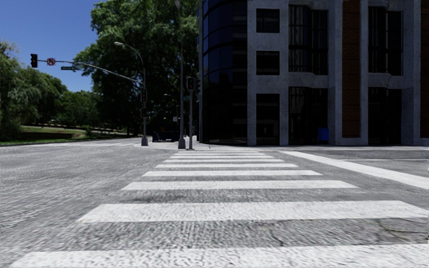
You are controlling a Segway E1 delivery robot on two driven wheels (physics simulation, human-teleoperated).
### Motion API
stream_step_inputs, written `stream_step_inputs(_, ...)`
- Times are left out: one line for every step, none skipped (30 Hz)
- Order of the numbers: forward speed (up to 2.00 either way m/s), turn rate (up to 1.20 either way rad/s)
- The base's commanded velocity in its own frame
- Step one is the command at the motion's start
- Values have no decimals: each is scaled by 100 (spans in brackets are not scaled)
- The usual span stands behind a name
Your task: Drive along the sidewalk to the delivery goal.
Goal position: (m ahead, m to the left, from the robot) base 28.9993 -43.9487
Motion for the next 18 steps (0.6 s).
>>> stream_step_inputs(196,-37)
stream_step_inputs(196,-37)
stream_step_inputs(196,-37)
stream_step_inputs(196,-37)
stream_step_inputs(196,-37)
stream_step_inputs(196,-37)
stream_step_inputs(196,-37)
stream_step_inputs(196,-37)
stream_step_inputs(196,-37)
stream_step_inputs(196,-36)
stream_step_inputs(196,-17)
stream_step_inputs(196,-17)
stream_step_inputs(196,-1)
stream_step_inputs(196,0)
stream_step_inputs(196,0)
stream_step_inputs(196,0)
stream_step_inputs(196,0)
stream_step_inputs(196,0)
